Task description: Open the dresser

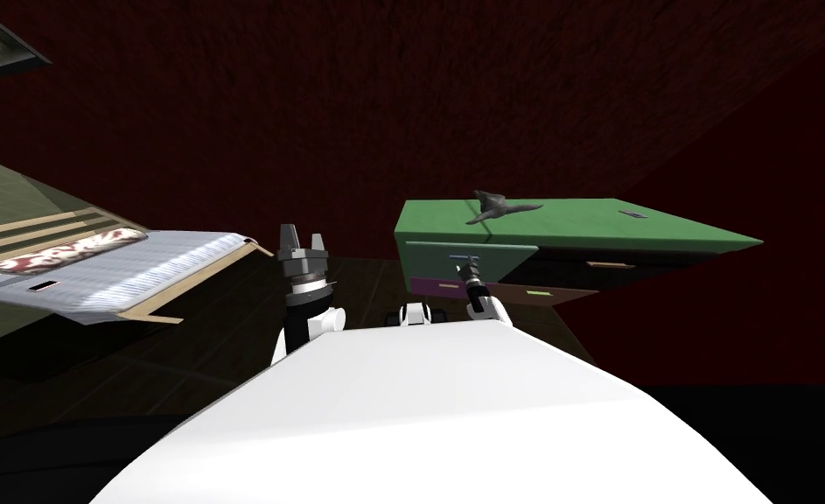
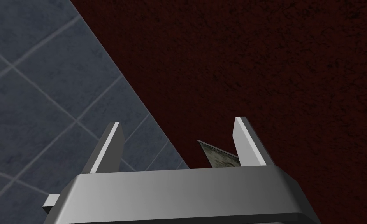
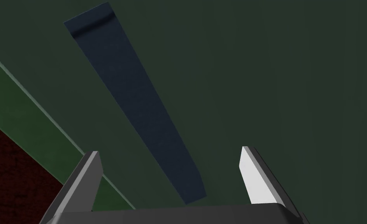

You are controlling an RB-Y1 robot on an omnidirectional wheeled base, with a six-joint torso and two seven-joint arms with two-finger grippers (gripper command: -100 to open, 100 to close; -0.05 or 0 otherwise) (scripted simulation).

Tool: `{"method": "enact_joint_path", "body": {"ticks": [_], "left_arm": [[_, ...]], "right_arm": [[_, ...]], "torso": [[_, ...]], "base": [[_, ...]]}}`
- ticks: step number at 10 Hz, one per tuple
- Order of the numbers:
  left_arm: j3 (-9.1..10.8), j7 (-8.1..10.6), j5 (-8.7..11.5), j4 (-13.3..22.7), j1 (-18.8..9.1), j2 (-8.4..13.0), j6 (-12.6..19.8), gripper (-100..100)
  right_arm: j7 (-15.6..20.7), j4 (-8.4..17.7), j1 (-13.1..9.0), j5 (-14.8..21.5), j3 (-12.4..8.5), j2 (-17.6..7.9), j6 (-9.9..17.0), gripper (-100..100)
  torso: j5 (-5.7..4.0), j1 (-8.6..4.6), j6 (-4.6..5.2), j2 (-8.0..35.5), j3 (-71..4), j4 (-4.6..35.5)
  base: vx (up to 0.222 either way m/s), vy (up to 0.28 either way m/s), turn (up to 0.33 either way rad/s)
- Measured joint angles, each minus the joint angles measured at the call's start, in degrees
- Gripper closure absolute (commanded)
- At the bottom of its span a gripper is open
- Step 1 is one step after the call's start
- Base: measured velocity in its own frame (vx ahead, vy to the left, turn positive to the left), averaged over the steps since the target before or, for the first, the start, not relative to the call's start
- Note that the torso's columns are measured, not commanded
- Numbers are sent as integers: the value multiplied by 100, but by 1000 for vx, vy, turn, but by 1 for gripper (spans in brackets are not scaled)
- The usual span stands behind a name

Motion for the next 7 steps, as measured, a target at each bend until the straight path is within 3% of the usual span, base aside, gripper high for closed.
{"method": "enact_joint_path", "body": {"ticks": [2,3,7], "left_arm": [[0,0,0,0,0,0,0,0],[0,0,0,0,0,0,0,0],[-1,0,0,1,-3,0,1,0]], "right_arm": [[18,1,-13,25,12,142,35,-100],[19,1,-13,25,11,140,34,100],[-19,-94,40,40,76,119,111,100]], "torso": [[-1,-5,1,5,4,2],[-1,-3,0,3,2,1],[2,11,0,22,15,7]], "base": [[4,4,0],[0,0,0],[-158,32,9]]}}
